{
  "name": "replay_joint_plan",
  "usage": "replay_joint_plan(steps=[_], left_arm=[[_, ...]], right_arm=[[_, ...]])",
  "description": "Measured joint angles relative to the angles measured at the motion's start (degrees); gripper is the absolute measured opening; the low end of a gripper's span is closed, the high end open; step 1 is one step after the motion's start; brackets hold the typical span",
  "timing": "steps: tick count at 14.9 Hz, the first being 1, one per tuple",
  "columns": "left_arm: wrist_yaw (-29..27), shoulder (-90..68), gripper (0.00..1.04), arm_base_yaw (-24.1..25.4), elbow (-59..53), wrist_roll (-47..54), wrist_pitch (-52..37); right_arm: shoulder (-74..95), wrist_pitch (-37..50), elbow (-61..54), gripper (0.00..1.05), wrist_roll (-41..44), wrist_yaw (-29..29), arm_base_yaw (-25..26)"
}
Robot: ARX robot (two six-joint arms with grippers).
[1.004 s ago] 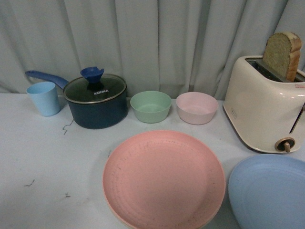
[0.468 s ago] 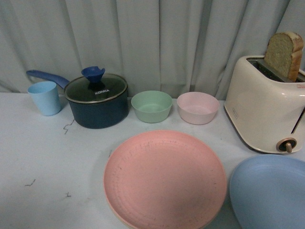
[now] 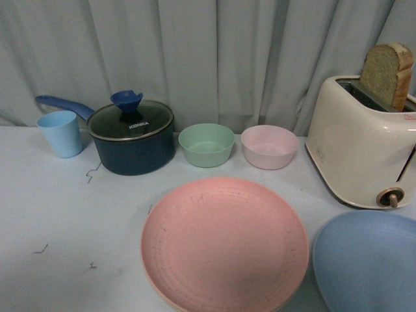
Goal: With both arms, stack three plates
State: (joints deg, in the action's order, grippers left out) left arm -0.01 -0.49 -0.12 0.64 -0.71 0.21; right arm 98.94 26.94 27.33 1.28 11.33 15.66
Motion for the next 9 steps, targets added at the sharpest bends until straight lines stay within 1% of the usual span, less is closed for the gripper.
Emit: replay_joint_plan(steps=[4, 9], left_arm=[[0.00, 0.00, 0.98, 0.00, 0.00, 0.00, 0.00], [0.00, 0.00, 0.98, 0.00, 0.00, 0.02, -0.02]], right_arm=[[7.19, 1.16, 1.62, 0.98, -0.02, -0.72, -0.35], [10.05, 2.64, 1.97, 0.98, -0.02, -0.94, -1.14]])
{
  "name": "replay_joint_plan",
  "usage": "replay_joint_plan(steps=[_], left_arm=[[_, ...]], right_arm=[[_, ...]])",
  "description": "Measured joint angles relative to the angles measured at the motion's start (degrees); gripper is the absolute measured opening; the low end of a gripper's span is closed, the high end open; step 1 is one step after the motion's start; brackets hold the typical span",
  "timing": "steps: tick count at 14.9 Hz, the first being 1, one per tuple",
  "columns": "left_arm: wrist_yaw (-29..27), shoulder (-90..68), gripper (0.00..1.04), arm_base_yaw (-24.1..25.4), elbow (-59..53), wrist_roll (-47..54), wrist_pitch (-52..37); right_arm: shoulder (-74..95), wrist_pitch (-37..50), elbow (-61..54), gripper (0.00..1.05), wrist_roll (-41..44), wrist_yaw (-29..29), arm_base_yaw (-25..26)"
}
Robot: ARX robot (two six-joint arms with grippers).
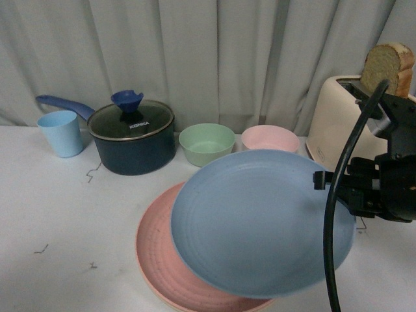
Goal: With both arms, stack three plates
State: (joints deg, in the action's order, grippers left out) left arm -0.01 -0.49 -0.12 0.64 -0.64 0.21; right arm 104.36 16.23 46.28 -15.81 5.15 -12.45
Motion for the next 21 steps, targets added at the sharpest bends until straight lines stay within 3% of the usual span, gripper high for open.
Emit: replay_joint_plan(steps=[5, 9, 10, 13, 16, 17, 21], left_arm=[[0.00, 0.00, 0.98, 0.00, 0.00, 0.00, 0.02], [0.00, 0.00, 0.98, 0.00, 0.00, 0.02, 0.00], [0.00, 0.00, 0.98, 0.00, 0.00, 0.00, 0.00], [0.00, 0.00, 0.98, 0.00, 0.00, 0.00, 0.00], [0.00, 0.00, 0.98, 0.00, 0.00, 0.00, 0.00], [0.00, 0.00, 0.98, 0.00, 0.00, 0.00, 0.00], [0.00, 0.00, 0.98, 0.00, 0.00, 0.00, 0.00]], right_arm=[[2.14, -1.27, 3.30, 0.03, -1.16, -0.02, -1.20], [4.50, -1.33, 4.68, 0.03, -3.23, -0.48, -4.94], [5.11, -1.84, 4.70, 0.07, -3.21, -0.90, -5.66], [3.82, -0.70, 3.48, 0.42, -3.61, 0.04, -3.83], [-4.17, 1.03, -2.23, 0.74, -3.65, 4.59, 1.22], [-13.29, 2.05, -7.34, 0.98, -3.58, 9.42, 6.73], [-36.06, -2.16, -14.75, 0.98, -1.22, 20.92, 23.67]])
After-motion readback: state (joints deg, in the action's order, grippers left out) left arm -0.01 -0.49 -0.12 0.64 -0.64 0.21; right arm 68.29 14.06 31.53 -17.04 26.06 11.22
